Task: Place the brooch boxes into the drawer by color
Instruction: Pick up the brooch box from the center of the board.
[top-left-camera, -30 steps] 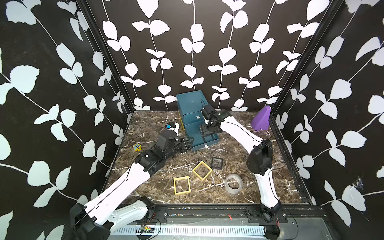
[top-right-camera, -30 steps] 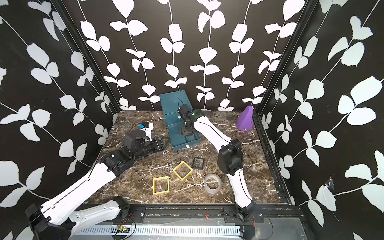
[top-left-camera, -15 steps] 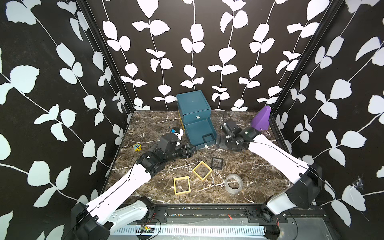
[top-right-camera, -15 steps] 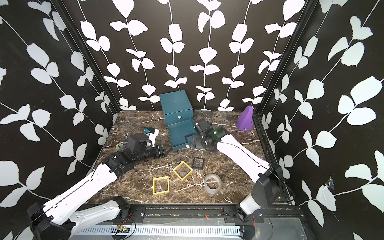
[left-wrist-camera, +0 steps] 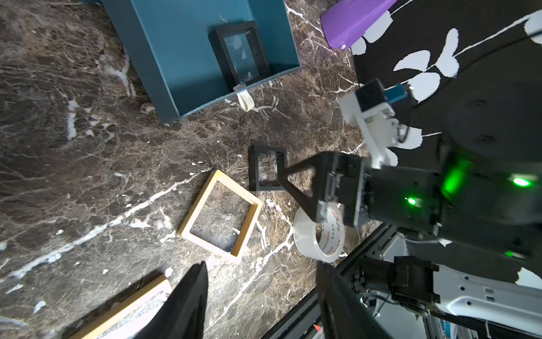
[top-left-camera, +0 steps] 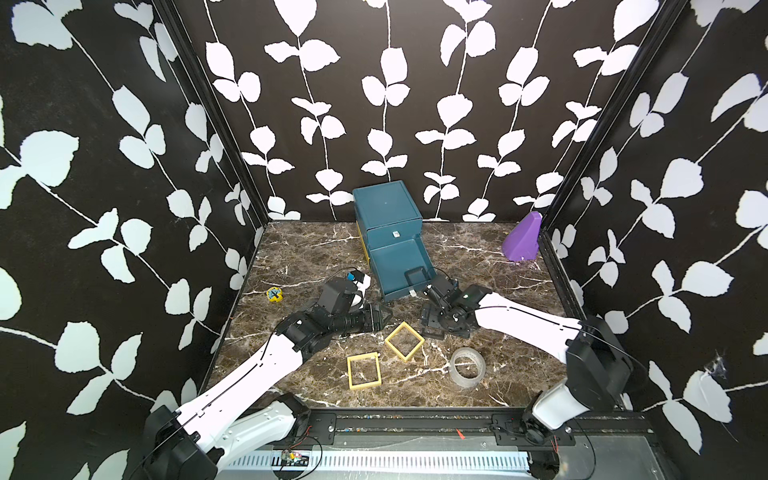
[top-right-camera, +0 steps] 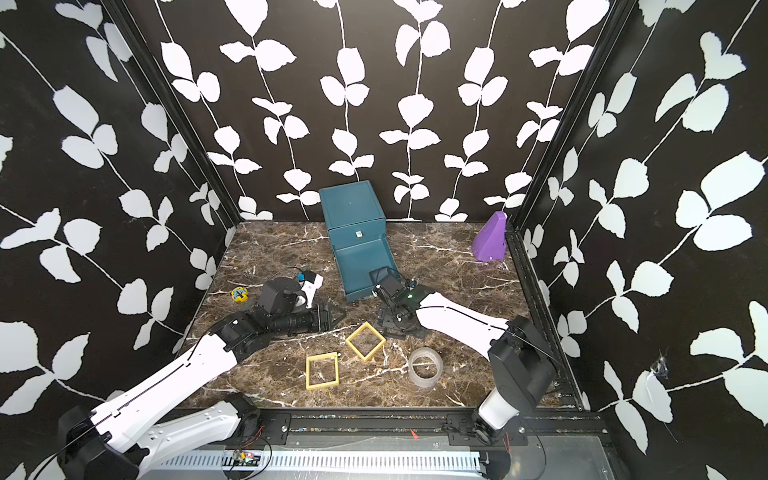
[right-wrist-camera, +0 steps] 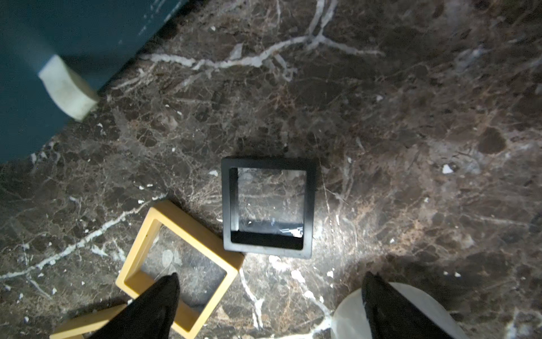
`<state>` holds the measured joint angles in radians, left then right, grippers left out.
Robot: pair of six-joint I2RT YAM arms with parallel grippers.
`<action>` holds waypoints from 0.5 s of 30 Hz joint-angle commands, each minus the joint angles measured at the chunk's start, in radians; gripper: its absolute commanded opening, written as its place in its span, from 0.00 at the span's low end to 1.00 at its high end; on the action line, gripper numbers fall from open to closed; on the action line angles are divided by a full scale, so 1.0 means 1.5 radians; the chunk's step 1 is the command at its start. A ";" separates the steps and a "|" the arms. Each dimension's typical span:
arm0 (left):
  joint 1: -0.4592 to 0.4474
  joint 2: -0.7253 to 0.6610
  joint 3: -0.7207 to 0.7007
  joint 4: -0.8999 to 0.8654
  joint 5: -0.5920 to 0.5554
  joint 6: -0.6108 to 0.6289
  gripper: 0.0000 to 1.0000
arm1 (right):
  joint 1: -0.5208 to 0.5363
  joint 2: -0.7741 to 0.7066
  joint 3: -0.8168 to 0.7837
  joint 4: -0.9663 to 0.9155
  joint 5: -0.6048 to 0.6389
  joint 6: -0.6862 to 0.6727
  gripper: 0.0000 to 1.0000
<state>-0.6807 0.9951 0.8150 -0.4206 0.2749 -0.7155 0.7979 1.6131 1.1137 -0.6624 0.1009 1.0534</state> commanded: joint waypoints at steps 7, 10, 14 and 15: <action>0.003 -0.025 0.001 -0.001 0.009 0.008 0.58 | 0.002 0.064 0.005 0.022 0.024 0.023 1.00; 0.003 -0.027 0.004 0.000 0.006 0.007 0.59 | 0.002 0.075 -0.001 0.031 0.021 0.020 1.00; 0.003 -0.025 0.008 0.000 0.004 0.008 0.59 | 0.002 0.096 0.000 0.042 0.012 0.009 1.00; 0.003 -0.025 0.008 -0.002 0.003 0.008 0.59 | 0.002 0.100 -0.001 0.044 0.011 0.006 1.00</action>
<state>-0.6807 0.9764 0.8150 -0.4210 0.2798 -0.7143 0.7982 1.7401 1.1137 -0.6071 0.1150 1.0698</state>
